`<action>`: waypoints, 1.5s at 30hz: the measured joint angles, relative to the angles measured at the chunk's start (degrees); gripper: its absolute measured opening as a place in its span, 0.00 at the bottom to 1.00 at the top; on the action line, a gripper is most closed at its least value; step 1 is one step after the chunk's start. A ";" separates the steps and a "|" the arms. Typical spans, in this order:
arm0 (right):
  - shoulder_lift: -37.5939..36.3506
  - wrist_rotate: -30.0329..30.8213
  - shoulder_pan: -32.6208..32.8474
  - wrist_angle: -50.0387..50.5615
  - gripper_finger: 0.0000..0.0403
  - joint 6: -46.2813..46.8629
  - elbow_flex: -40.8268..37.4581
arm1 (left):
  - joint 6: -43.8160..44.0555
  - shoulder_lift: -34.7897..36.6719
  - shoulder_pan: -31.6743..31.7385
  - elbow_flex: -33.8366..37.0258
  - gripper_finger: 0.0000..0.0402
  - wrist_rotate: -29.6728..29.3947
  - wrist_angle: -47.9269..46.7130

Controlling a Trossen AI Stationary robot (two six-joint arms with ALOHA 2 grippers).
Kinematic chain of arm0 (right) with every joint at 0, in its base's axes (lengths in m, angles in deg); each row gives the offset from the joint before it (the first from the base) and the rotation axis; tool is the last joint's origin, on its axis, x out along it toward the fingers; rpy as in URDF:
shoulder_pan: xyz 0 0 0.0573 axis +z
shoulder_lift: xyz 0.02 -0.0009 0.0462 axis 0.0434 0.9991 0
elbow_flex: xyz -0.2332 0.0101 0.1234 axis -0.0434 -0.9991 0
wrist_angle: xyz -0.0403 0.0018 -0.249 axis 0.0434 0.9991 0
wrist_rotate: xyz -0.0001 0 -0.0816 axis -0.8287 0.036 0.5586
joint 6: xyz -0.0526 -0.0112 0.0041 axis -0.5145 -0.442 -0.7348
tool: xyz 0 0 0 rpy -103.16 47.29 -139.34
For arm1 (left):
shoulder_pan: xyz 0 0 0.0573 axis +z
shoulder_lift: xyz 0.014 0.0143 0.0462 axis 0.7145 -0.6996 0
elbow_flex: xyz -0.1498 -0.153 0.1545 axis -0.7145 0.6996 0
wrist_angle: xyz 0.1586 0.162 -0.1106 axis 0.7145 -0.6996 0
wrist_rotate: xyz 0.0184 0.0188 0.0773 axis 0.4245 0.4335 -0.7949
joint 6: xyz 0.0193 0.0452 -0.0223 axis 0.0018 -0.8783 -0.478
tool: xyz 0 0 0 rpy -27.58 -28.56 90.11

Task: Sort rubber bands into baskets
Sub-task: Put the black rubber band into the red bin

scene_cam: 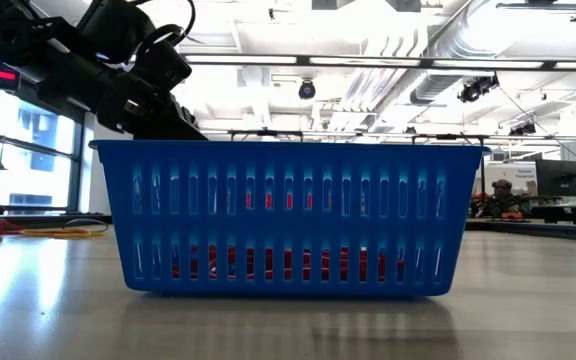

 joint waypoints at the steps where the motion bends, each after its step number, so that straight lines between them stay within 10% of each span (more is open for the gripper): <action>1: 0.00 -0.05 0.00 -0.20 0.36 0.00 0.02 | 0.09 0.00 0.00 0.00 0.00 0.00 0.01; 17: -7.85 0.27 -1.59 0.39 0.03 5.79 0.11 | 0.89 0.00 -0.02 0.00 0.00 -0.02 0.00; 25: -16.64 21.74 -6.49 7.30 0.01 6.91 0.11 | 0.61 0.00 -0.02 0.00 0.00 -0.02 -0.02; 36: -20.57 42.04 -28.86 -0.36 0.00 -19.74 0.11 | 1.06 0.00 -0.02 0.00 0.00 -0.02 0.00; 45: -19.92 41.84 -43.67 -19.66 0.00 -43.08 0.11 | 1.49 0.00 -0.51 0.00 0.00 -0.02 -0.30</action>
